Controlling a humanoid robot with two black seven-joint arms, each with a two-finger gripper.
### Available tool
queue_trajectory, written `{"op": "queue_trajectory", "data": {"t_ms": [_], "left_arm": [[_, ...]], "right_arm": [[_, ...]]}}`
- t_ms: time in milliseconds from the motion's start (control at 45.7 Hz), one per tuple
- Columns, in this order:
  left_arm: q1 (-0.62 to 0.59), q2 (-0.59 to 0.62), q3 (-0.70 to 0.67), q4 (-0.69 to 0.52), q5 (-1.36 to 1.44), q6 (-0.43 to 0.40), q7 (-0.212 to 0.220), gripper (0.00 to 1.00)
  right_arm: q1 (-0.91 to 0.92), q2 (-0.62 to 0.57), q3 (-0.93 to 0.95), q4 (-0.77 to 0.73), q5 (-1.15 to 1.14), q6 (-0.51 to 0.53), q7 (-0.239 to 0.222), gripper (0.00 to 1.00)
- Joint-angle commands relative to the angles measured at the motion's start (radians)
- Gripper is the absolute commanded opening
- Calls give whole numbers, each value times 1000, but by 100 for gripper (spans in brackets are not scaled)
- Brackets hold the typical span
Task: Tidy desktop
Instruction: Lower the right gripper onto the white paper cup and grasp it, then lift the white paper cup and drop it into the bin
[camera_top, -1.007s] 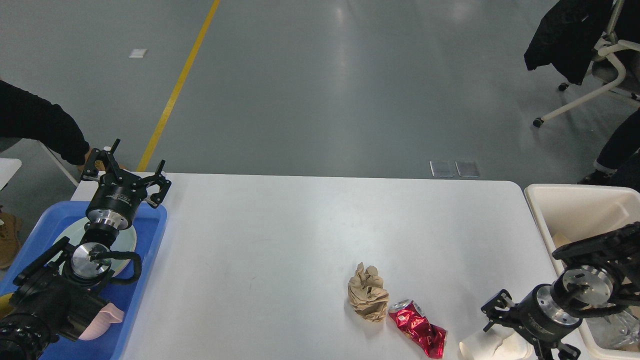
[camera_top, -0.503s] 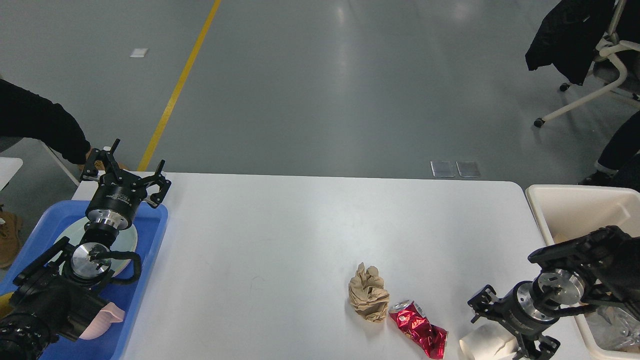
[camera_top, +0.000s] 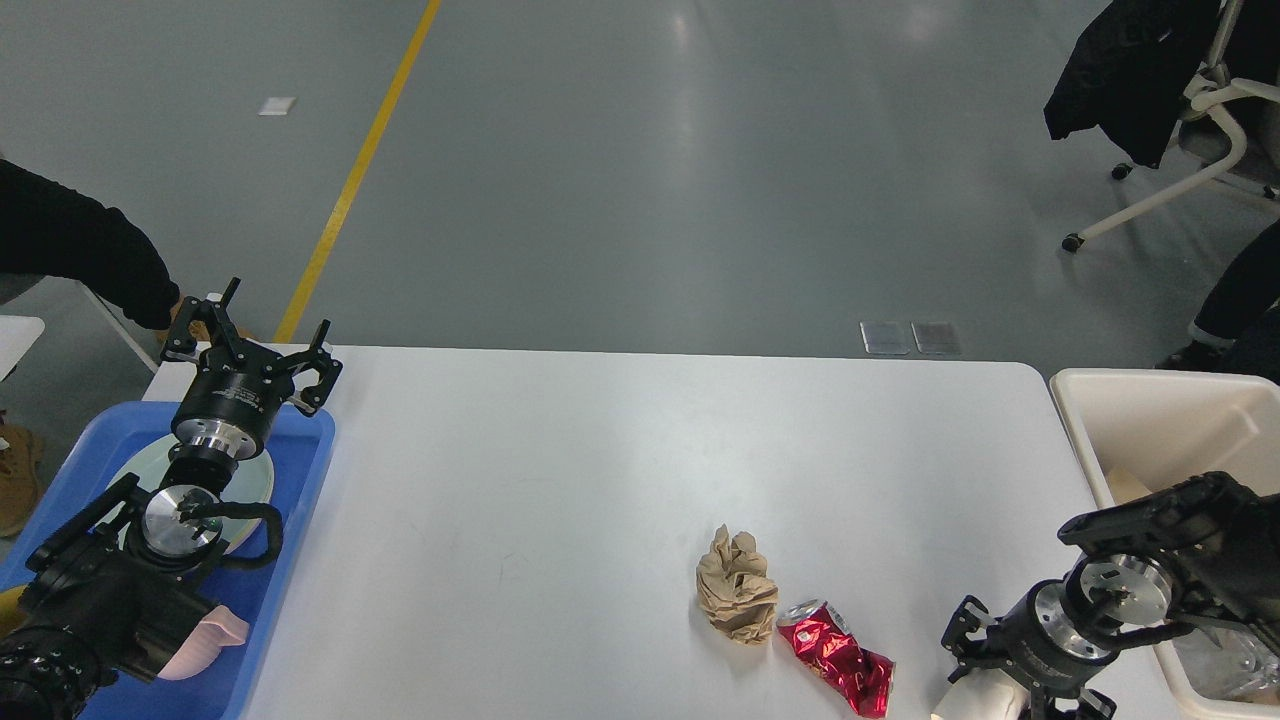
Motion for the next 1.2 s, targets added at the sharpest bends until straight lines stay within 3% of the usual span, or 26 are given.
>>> {"op": "queue_trajectory", "data": {"t_ms": [0,328,613,832,1182], "left_arm": [[0,0,0,0,0,0,0,96],[0,0,0,0,0,0,0,96],[1,0,0,0,0,0,0,96],[0,0,0,0,0,0,0,96],[0,0,0,0,0,0,0,96]], "right_arm": [[6,0,-1,0,-14,24,0,0],[63,-27,-11,4,-77,56,-9,0],[322,-213,-47,33,-274,391,-18,0],[578,-218,-185,40,-338,667,-18,0],[854,-127,-199,47,-341,667,-11,0]]}}
